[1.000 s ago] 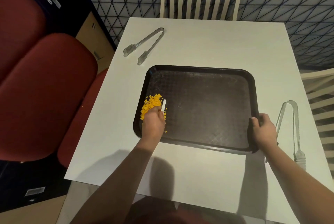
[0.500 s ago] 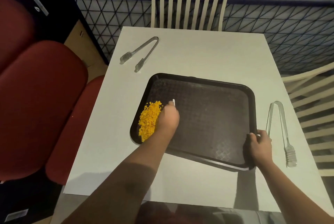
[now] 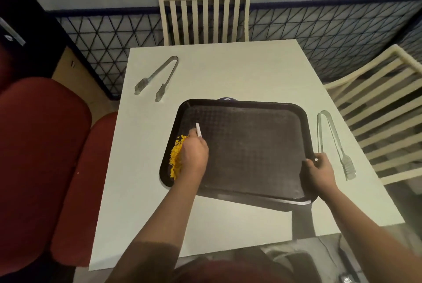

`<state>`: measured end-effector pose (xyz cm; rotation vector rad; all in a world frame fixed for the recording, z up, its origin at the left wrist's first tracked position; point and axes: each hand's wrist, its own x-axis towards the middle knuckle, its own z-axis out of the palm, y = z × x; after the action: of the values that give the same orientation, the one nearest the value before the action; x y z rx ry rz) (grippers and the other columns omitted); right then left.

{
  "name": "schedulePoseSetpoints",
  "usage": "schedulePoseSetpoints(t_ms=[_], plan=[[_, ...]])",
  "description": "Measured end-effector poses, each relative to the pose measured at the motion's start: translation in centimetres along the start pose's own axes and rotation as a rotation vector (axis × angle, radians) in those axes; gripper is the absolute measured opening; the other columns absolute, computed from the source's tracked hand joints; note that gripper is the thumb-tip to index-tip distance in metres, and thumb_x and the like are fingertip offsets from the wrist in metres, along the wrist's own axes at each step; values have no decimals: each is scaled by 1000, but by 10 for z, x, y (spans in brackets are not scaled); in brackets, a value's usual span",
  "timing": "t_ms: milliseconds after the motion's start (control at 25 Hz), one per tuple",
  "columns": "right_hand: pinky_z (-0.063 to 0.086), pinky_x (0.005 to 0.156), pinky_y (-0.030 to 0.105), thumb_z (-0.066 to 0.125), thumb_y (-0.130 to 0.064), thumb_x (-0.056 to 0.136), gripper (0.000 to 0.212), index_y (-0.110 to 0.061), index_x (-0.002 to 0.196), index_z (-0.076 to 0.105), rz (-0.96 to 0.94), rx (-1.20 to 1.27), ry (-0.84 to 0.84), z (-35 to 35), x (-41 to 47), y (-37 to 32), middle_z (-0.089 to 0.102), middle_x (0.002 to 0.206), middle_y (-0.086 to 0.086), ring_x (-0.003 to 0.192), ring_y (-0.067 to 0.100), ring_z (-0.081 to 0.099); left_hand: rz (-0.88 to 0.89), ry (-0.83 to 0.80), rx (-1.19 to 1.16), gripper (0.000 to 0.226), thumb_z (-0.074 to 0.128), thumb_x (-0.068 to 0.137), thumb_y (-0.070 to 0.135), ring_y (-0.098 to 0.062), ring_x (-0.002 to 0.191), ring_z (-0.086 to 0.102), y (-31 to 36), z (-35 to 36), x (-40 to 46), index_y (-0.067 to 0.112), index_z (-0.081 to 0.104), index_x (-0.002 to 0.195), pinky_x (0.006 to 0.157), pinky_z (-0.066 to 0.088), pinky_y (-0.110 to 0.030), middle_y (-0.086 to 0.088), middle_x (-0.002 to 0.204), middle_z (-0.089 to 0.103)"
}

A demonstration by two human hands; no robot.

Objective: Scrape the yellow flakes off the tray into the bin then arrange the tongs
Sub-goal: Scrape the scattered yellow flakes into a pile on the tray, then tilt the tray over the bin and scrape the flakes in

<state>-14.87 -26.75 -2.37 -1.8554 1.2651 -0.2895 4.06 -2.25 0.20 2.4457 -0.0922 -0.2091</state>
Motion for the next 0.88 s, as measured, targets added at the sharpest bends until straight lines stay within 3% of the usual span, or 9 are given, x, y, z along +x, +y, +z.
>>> schedulePoseSetpoints(t_ms=[80, 240, 560, 720, 880], plan=[[45, 80, 36, 55, -10, 88, 26, -5, 114, 51, 20, 62, -55, -2, -13, -2, 56, 99, 7, 86, 28, 57, 51, -3, -37, 32, 43, 95, 16, -30, 90, 65, -5, -8, -11, 11, 49, 126, 68, 45, -26, -15, 101, 68], [48, 77, 40, 52, -14, 89, 18, -1, 98, 61, 119, 104, -88, 1, -40, -3, 62, 85, 15, 78, 30, 59, 75, -104, -44, 30, 44, 92, 9, -30, 93, 63, -11, -16, -19, 12, 54, 120, 72, 46, -28, -14, 107, 66], [40, 39, 13, 51, -6, 84, 18, -12, 70, 61, 156, 332, 37, -2, -99, -13, 60, 62, 2, 51, 12, 54, 170, -221, -84, 34, 43, 87, -2, -33, 96, 59, 12, -26, -32, 8, 53, 118, 73, 45, -33, -20, 110, 61], [40, 41, 20, 51, -9, 85, 17, -11, 70, 59, 188, 357, 102, -18, -124, -11, 57, 61, 4, 51, 15, 52, 264, -246, -112, 32, 40, 90, 0, -36, 101, 57, 30, -25, -51, 6, 54, 118, 83, 47, -38, -22, 111, 60], [41, 39, 18, 49, -11, 87, 11, -10, 81, 58, 167, 420, 185, -42, -148, -10, 57, 64, 4, 54, 16, 52, 417, -229, -152, 24, 48, 91, 11, -34, 100, 56, 44, -24, -80, 3, 56, 112, 85, 44, -38, -20, 108, 61]])
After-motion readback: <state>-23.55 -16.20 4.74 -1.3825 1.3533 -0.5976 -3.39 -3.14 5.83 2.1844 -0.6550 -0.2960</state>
